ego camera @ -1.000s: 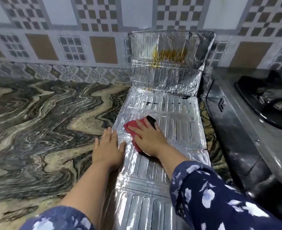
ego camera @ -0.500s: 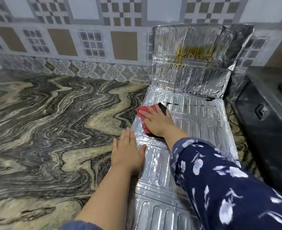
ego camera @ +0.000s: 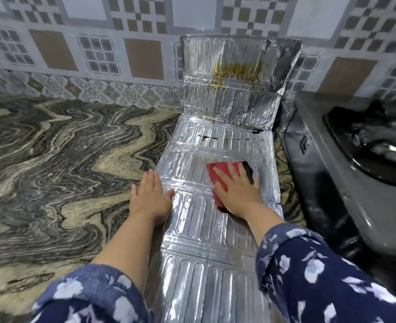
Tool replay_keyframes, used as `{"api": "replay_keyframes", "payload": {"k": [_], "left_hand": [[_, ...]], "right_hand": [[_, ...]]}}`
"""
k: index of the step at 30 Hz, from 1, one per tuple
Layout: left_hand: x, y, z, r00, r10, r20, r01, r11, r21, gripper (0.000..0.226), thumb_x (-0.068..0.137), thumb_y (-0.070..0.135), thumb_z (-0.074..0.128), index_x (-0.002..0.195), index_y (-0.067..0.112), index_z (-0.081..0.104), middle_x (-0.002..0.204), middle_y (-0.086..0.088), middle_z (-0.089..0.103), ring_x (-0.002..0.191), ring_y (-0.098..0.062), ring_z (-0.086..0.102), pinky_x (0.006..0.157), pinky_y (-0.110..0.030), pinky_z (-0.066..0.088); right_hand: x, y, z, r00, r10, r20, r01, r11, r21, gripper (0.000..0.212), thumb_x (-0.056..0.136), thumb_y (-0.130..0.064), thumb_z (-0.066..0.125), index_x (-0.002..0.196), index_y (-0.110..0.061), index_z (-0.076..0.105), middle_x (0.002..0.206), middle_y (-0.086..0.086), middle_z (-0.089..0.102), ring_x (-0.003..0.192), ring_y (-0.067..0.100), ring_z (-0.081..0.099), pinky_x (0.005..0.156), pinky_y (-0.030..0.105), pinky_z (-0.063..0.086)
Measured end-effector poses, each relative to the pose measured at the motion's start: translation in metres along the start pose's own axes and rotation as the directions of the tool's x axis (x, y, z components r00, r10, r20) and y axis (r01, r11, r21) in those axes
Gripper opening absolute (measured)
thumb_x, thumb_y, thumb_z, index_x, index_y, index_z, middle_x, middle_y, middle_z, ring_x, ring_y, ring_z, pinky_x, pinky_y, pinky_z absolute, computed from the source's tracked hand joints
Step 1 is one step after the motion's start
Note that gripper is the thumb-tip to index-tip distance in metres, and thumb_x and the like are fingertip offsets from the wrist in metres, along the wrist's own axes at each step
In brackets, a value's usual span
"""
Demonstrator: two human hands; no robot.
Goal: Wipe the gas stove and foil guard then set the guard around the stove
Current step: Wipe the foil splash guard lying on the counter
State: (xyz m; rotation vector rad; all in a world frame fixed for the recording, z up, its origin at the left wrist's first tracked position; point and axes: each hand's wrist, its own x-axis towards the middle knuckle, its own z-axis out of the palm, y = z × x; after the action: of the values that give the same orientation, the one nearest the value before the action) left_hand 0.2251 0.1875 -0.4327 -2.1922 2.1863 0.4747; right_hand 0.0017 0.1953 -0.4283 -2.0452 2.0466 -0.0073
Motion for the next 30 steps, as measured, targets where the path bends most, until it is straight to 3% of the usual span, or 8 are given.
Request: {"api": "replay_keyframes", "payload": {"k": [7, 13, 26, 30], "left_hand": [[-0.001, 0.0, 0.003, 1.0, 0.005, -0.024, -0.005, 1.0, -0.009, 0.068, 0.099, 0.047, 0.018, 0.152, 0.012, -0.005, 0.16, -0.001, -0.014, 0.147, -0.015, -0.013, 0.12, -0.043, -0.006], [-0.001, -0.002, 0.004, 0.999, 0.023, -0.033, -0.023, 1.0, 0.014, 0.068, 0.099, 0.048, 0.017, 0.152, 0.012, -0.005, 0.16, -0.001, -0.013, 0.148, -0.015, -0.012, 0.12, -0.043, -0.004], [-0.026, -0.017, 0.005, 1.0, -0.013, 0.0, 0.013, 0.999, 0.052, 0.067, 0.098, 0.049, 0.017, 0.152, 0.014, -0.002, 0.16, 0.0, -0.015, 0.148, -0.015, -0.011, 0.118, -0.051, -0.002], [-0.031, -0.018, 0.001, 0.999, -0.02, -0.039, 0.019, 1.0, -0.002, 0.067, 0.097, 0.049, 0.03, 0.151, 0.015, 0.012, 0.162, 0.0, 0.002, 0.148, -0.017, 0.006, 0.118, -0.052, 0.008]], "right_hand": [[-0.015, 0.025, -0.005, 0.993, 0.118, -0.011, -0.118, 0.993, -0.026, 0.054, 0.094, -0.06, 0.014, 0.146, -0.051, 0.002, 0.159, -0.013, -0.017, 0.146, 0.017, -0.019, 0.1, 0.078, -0.011], [-0.018, 0.028, -0.008, 0.994, 0.111, -0.009, -0.111, 0.994, -0.004, 0.056, 0.094, -0.062, 0.015, 0.146, -0.051, 0.002, 0.159, -0.012, -0.015, 0.147, 0.017, -0.015, 0.106, 0.075, -0.001], [-0.044, 0.006, -0.008, 0.993, 0.105, 0.053, -0.102, 0.994, -0.049, 0.063, 0.092, -0.065, 0.02, 0.148, -0.046, 0.0, 0.159, -0.005, -0.018, 0.147, 0.025, -0.014, 0.107, 0.07, -0.005], [-0.054, 0.009, -0.005, 0.996, 0.082, 0.025, -0.082, 0.997, -0.003, 0.058, 0.093, -0.064, 0.013, 0.148, -0.048, 0.002, 0.159, -0.009, -0.017, 0.147, 0.02, -0.016, 0.106, 0.071, -0.012]]}}
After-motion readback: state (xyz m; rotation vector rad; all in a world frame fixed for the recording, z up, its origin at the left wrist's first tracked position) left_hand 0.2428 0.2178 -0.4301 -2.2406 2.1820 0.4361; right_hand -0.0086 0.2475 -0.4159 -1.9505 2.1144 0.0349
